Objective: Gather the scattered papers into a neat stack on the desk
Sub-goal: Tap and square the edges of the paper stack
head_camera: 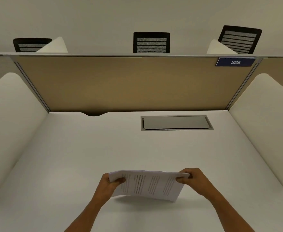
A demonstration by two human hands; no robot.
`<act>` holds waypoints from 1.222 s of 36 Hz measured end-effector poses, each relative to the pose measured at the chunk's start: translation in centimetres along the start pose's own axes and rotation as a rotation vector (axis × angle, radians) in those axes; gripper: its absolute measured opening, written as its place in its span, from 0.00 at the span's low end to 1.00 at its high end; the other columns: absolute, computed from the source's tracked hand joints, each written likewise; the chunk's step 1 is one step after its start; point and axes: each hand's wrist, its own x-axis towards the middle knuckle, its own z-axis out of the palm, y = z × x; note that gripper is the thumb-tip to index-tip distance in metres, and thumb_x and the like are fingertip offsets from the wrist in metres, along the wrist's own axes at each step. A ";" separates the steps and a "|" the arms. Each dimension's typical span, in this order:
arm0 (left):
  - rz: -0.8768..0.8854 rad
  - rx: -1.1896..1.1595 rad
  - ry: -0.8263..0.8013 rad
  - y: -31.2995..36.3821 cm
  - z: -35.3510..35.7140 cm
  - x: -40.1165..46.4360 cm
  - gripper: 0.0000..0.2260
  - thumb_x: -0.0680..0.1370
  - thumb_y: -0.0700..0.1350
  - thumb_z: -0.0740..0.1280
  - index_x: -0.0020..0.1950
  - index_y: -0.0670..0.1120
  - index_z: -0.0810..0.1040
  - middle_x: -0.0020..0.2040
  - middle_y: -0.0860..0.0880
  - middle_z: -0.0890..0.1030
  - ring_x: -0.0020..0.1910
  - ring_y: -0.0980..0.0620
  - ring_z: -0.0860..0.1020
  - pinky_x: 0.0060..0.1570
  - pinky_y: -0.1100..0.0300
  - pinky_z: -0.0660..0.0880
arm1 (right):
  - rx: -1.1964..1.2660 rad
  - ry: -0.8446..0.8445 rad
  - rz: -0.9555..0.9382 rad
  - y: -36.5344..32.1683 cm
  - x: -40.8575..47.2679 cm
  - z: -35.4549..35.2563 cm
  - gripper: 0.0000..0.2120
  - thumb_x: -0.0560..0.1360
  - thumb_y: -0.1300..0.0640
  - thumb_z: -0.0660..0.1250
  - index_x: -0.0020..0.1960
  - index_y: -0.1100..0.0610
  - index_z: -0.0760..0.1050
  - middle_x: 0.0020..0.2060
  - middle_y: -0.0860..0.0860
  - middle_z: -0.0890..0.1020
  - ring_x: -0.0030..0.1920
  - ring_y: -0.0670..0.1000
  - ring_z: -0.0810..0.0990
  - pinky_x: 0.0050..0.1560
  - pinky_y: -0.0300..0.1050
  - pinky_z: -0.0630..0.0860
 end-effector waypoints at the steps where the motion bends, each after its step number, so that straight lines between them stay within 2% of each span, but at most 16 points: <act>1: -0.003 0.001 0.000 -0.3 0.0 0.0 0.12 0.76 0.37 0.72 0.48 0.55 0.87 0.43 0.51 0.88 0.44 0.50 0.85 0.41 0.61 0.80 | 0.051 0.009 0.000 0.2 -0.3 0.4 0.07 0.72 0.61 0.75 0.42 0.49 0.86 0.39 0.48 0.88 0.41 0.44 0.85 0.42 0.37 0.78; 4: 0.001 0.006 -0.001 -1.2 -0.2 -0.2 0.15 0.76 0.36 0.71 0.46 0.58 0.88 0.43 0.50 0.88 0.43 0.51 0.86 0.41 0.60 0.81 | 0.167 0.027 -0.002 0.7 -0.8 1.8 0.09 0.74 0.64 0.73 0.47 0.51 0.87 0.44 0.49 0.89 0.46 0.45 0.86 0.45 0.35 0.79; 8: 0.009 0.003 -0.030 -1.9 -0.8 -0.2 0.11 0.76 0.35 0.72 0.49 0.51 0.88 0.44 0.45 0.88 0.44 0.48 0.85 0.42 0.57 0.80 | 0.238 0.017 -0.016 0.9 -1.0 3.5 0.09 0.77 0.63 0.70 0.53 0.53 0.86 0.47 0.50 0.88 0.49 0.46 0.86 0.48 0.36 0.80; 11: 0.010 -0.007 -0.038 -1.9 -1.1 -0.3 0.13 0.76 0.35 0.72 0.50 0.52 0.88 0.45 0.47 0.88 0.46 0.48 0.85 0.44 0.57 0.81 | 0.264 0.039 0.004 1.1 -1.0 4.8 0.07 0.79 0.59 0.69 0.52 0.51 0.86 0.46 0.50 0.88 0.48 0.47 0.86 0.46 0.37 0.78; 15: 0.021 -0.010 -0.014 -1.6 -1.2 -0.5 0.18 0.76 0.35 0.72 0.46 0.61 0.87 0.44 0.51 0.88 0.44 0.55 0.85 0.40 0.63 0.81 | 0.299 0.106 -0.015 1.1 -1.0 5.7 0.08 0.79 0.59 0.68 0.47 0.51 0.86 0.42 0.52 0.87 0.42 0.45 0.83 0.42 0.35 0.77; 19: 0.029 -0.024 0.007 -1.5 -1.6 -0.6 0.16 0.77 0.35 0.71 0.47 0.57 0.88 0.43 0.49 0.88 0.43 0.54 0.85 0.39 0.65 0.80 | 0.300 0.137 -0.054 0.6 -1.1 5.8 0.13 0.80 0.59 0.68 0.49 0.43 0.86 0.43 0.45 0.88 0.43 0.41 0.85 0.43 0.32 0.78; 23: 0.021 -0.027 -0.014 -1.9 -1.7 -0.8 0.12 0.75 0.34 0.73 0.49 0.50 0.88 0.46 0.47 0.88 0.46 0.52 0.85 0.41 0.65 0.80 | 0.270 0.125 -0.078 0.6 -1.2 6.0 0.12 0.79 0.59 0.69 0.50 0.43 0.85 0.44 0.46 0.88 0.45 0.43 0.85 0.43 0.33 0.78; 27: 0.012 -0.017 0.005 -2.3 -1.5 -0.9 0.12 0.74 0.36 0.74 0.46 0.54 0.87 0.46 0.49 0.88 0.45 0.55 0.85 0.43 0.66 0.79 | 0.280 0.121 -0.070 0.9 -1.2 6.6 0.12 0.78 0.60 0.71 0.50 0.42 0.84 0.45 0.48 0.88 0.46 0.47 0.86 0.44 0.37 0.81; 35: 0.032 -0.001 0.032 -2.0 -1.5 -1.2 0.16 0.75 0.38 0.74 0.45 0.61 0.87 0.44 0.54 0.88 0.44 0.59 0.85 0.40 0.69 0.79 | 0.302 0.155 -0.075 0.6 -1.2 6.7 0.15 0.80 0.61 0.66 0.52 0.42 0.84 0.47 0.44 0.88 0.48 0.41 0.84 0.45 0.30 0.77; 40: 0.037 0.020 0.018 -1.8 -1.8 -1.3 0.13 0.76 0.38 0.73 0.45 0.58 0.87 0.44 0.52 0.88 0.44 0.57 0.85 0.40 0.67 0.79 | 0.292 0.151 -0.075 0.9 -1.1 6.6 0.14 0.80 0.61 0.68 0.50 0.42 0.84 0.45 0.45 0.87 0.45 0.42 0.84 0.43 0.31 0.77; 44: 0.025 0.008 -0.012 -2.1 -1.6 -1.6 0.15 0.75 0.35 0.73 0.46 0.57 0.87 0.47 0.51 0.88 0.47 0.57 0.85 0.43 0.67 0.79 | 0.336 0.171 -0.051 1.5 -1.2 6.8 0.15 0.76 0.64 0.71 0.51 0.43 0.83 0.47 0.47 0.87 0.49 0.46 0.85 0.46 0.35 0.80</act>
